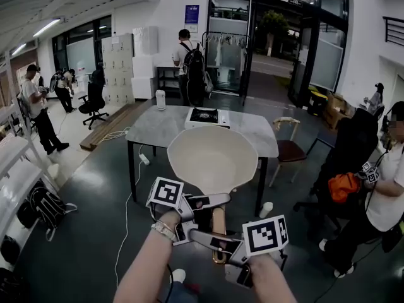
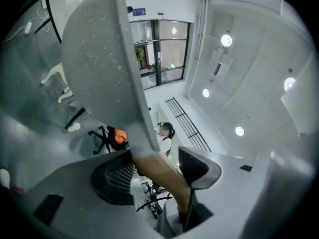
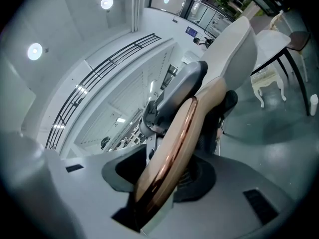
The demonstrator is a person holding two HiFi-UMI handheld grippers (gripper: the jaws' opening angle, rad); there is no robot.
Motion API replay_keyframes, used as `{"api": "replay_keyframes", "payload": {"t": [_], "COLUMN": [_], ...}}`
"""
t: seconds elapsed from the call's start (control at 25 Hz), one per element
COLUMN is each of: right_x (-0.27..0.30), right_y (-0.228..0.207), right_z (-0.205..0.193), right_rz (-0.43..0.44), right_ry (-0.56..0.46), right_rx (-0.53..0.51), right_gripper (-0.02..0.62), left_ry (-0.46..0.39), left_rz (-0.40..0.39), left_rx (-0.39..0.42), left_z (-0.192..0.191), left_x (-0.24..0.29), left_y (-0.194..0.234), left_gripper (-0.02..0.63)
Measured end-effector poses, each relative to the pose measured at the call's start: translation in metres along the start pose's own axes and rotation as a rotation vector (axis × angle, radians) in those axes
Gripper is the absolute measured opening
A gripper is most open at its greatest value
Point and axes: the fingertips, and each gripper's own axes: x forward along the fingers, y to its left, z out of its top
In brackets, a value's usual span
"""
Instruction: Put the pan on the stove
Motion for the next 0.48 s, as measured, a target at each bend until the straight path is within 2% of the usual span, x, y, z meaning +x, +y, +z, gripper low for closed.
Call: {"api": "replay_keyframes", "payload": {"t": [0.48], "right_x": [0.05], "right_y": [-0.036], "right_z": [0.065], "right_rz": [-0.015], "right_ry": [-0.006], "right_rx": [0.035], "right_gripper": [0.178], "left_ry": [0.02], "left_rz": [0.003], "left_rx": [-0.036], "left_z": [0.079], "left_x": [-0.011], "left_y": [0.036], "left_gripper": [0.278]}}
